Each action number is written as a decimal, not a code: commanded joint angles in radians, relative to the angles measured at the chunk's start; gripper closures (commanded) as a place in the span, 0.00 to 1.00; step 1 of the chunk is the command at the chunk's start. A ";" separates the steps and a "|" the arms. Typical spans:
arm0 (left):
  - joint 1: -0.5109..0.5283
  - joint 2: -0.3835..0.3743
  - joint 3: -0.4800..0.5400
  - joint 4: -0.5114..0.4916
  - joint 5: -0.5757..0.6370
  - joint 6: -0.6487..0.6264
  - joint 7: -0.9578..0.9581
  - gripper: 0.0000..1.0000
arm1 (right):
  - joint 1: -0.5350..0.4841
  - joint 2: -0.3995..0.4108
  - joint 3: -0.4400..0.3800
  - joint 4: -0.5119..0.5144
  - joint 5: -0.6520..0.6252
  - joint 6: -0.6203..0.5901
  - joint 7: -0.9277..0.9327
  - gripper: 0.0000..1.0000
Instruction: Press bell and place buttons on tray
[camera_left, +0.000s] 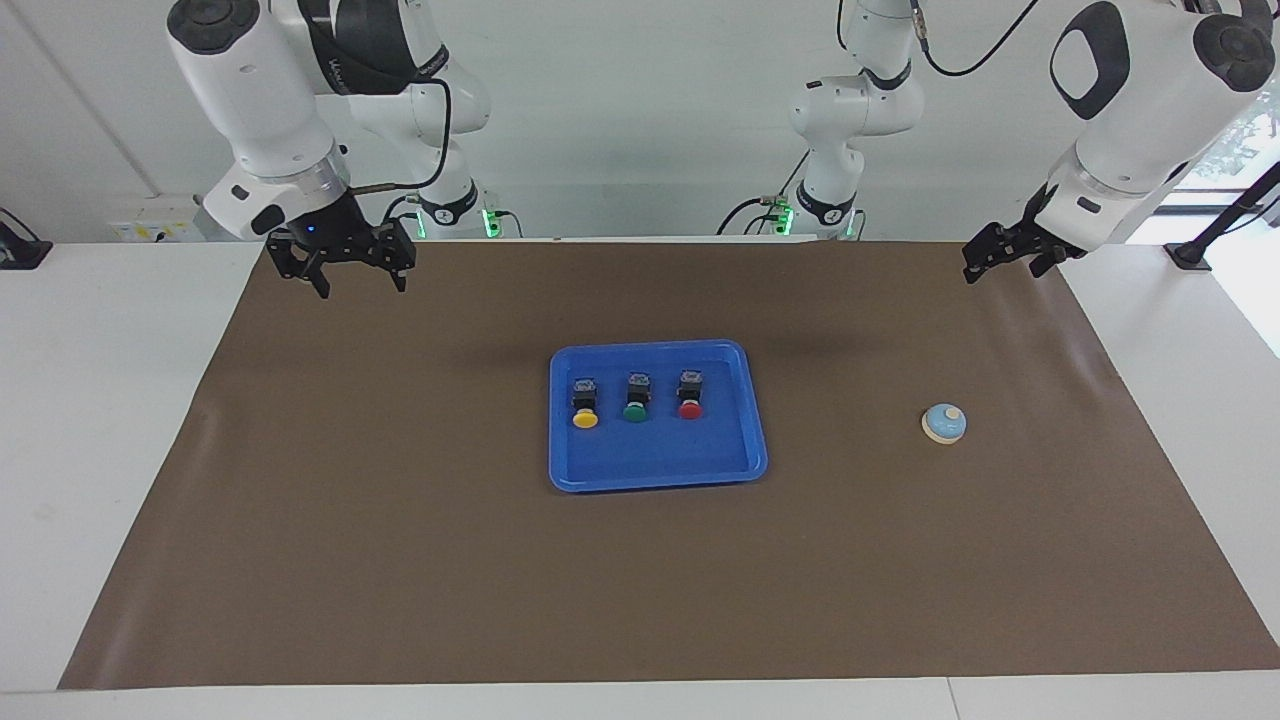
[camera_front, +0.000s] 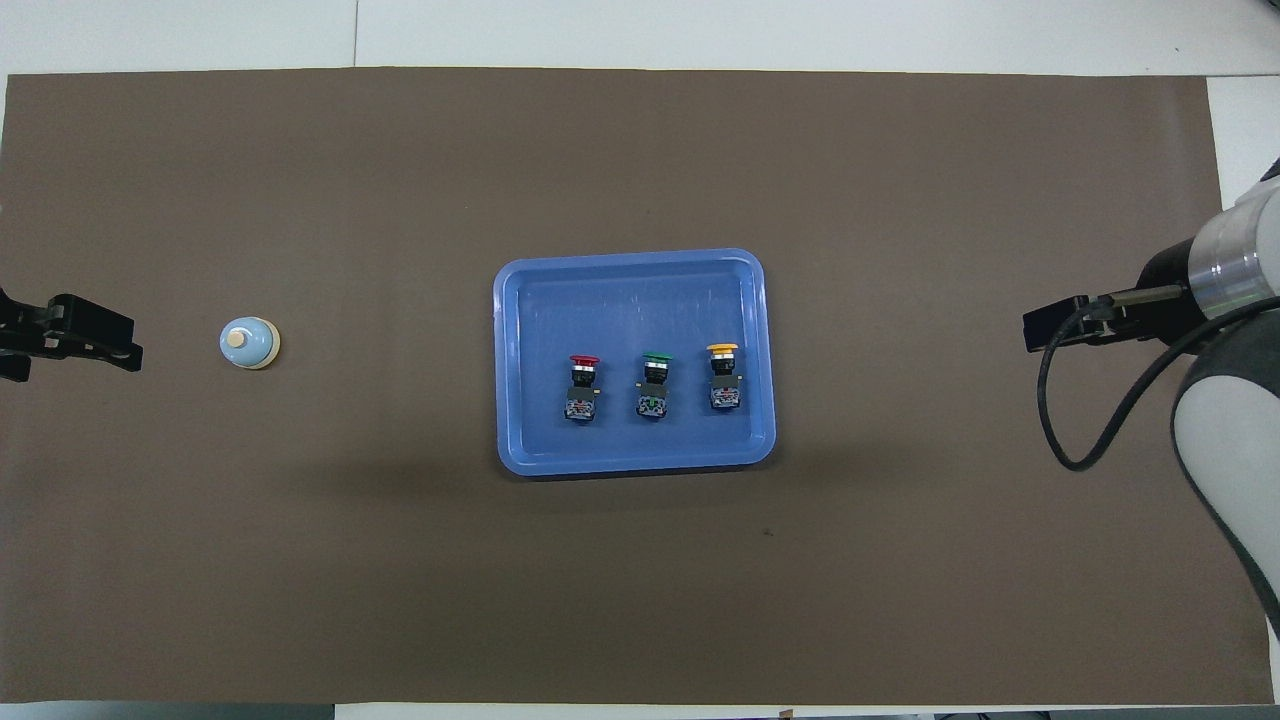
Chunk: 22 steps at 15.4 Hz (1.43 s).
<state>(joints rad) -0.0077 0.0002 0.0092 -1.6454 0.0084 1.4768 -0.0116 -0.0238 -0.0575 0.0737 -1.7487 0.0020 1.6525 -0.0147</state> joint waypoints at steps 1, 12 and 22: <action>0.000 -0.020 0.000 -0.017 0.008 0.008 -0.007 0.00 | -0.027 -0.008 0.015 -0.012 -0.010 0.003 -0.011 0.00; 0.002 -0.020 0.000 -0.017 0.008 0.008 -0.007 0.00 | -0.028 -0.008 0.014 -0.008 -0.010 -0.059 -0.013 0.00; 0.000 -0.020 0.000 -0.017 0.008 0.008 -0.007 0.00 | -0.033 -0.018 0.015 -0.011 -0.008 -0.060 -0.016 0.00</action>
<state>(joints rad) -0.0077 0.0002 0.0092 -1.6454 0.0084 1.4768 -0.0116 -0.0368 -0.0587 0.0758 -1.7502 0.0019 1.6050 -0.0147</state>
